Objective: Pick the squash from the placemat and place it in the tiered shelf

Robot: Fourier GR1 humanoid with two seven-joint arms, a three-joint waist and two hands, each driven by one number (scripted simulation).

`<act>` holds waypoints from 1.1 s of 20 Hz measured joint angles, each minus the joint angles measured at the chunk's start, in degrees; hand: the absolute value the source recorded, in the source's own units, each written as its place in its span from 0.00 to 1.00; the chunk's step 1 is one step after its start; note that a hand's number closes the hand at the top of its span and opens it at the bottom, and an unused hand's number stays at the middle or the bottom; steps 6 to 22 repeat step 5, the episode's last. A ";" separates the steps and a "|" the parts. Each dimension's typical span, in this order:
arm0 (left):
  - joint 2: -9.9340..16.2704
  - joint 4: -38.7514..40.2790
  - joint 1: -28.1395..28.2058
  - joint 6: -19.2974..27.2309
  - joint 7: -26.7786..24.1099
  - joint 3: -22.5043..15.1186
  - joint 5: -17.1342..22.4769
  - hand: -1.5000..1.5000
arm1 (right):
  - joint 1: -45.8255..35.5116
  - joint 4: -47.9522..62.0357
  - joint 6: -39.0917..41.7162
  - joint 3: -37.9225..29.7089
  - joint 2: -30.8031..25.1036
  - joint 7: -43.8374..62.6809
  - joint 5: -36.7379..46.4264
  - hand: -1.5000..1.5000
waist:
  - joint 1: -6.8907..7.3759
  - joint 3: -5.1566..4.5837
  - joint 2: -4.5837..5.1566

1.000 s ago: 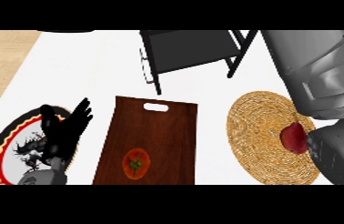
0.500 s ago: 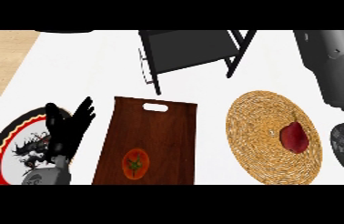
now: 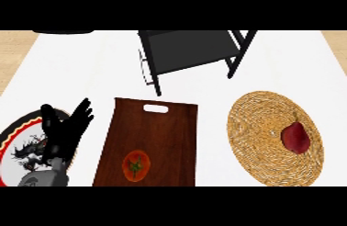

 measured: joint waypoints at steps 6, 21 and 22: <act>-0.09 0.05 0.22 0.22 0.13 0.16 -0.29 0.50 | 4.21 -0.25 7.41 -1.90 -5.69 -1.56 -3.24 0.00 | -0.34 0.01 -0.15; -0.09 0.05 0.22 0.22 0.13 0.16 -0.29 0.50 | 4.21 -0.25 7.41 -1.90 -5.69 -1.56 -3.24 0.00 | -0.34 0.01 -0.15; -0.09 0.05 0.22 0.22 0.13 0.16 -0.29 0.50 | 4.21 -0.25 7.41 -1.90 -5.69 -1.56 -3.24 0.00 | -0.34 0.01 -0.15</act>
